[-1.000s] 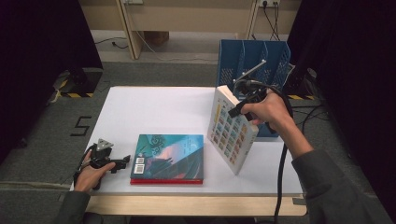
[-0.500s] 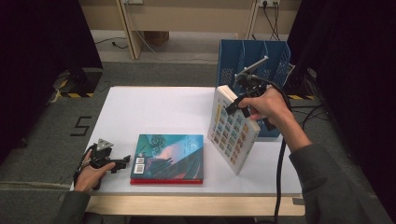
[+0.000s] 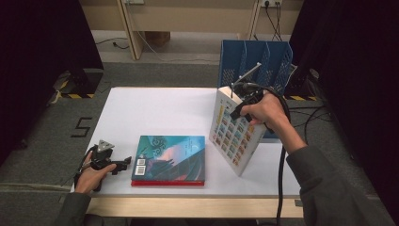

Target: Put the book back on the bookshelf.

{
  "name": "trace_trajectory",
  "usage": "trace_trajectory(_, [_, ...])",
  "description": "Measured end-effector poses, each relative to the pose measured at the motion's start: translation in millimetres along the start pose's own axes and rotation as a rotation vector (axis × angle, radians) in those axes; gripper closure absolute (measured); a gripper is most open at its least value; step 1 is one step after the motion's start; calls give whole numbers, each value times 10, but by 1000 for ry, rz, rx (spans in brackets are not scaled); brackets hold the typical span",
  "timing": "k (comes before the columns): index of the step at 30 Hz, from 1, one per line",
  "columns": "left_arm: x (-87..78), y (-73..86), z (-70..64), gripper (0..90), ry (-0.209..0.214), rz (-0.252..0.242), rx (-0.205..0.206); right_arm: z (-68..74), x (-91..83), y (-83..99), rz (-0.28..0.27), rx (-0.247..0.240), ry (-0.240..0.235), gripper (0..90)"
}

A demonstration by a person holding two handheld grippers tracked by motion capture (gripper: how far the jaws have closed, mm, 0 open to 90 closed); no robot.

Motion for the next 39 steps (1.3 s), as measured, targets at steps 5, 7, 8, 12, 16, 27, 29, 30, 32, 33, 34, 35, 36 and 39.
trace_trajectory(5, [0,0,1,70,1,0,0,6,-23,17,-12,-49,2,726])
trace_trajectory(7, [1,-1,1,70,2,0,-1,10,-30,27,-25,-58,7,729])
trace_trajectory(8, [2,-1,1,69,2,1,0,19,-36,32,-29,-63,2,730])
trace_trajectory(12, [2,-1,0,66,3,1,1,43,-64,48,-32,-74,-9,733])
trace_trajectory(16, [2,-1,0,65,3,1,1,59,-110,54,-50,-84,4,734])
trace_trajectory(27, [4,-1,-1,62,3,2,1,109,-449,49,-168,-109,10,732])
trace_trajectory(29, [4,-1,0,62,4,2,1,125,-490,22,-198,-105,5,732])
trace_trajectory(30, [4,-1,-1,62,5,2,0,133,-507,10,-200,-113,-4,733])
trace_trajectory(32, [4,-1,0,62,5,2,1,144,-540,-27,-242,-110,-7,733])
trace_trajectory(33, [4,-1,-1,62,5,2,0,150,-567,-38,-243,-109,-8,733])
trace_trajectory(34, [5,-1,-1,61,5,2,0,153,-600,-59,-262,-105,-7,733])
trace_trajectory(35, [4,-1,-1,61,5,2,0,151,-644,-75,-260,-106,-9,733])
trace_trajectory(36, [4,-1,-1,61,5,1,0,145,-693,-103,-274,-106,1,733])
trace_trajectory(39, [5,-2,-1,60,4,2,1,185,-822,-183,-281,-121,19,733])
Point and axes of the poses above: each handheld gripper's, and its own axes: x roughly forward along the jaws, y roughly out of its underside, z roughly to its left, the point moved 8 cm from there along x, roughly forward along the jaws, and after that the axes turned 10 degrees about -y, right-handed, at the moved point
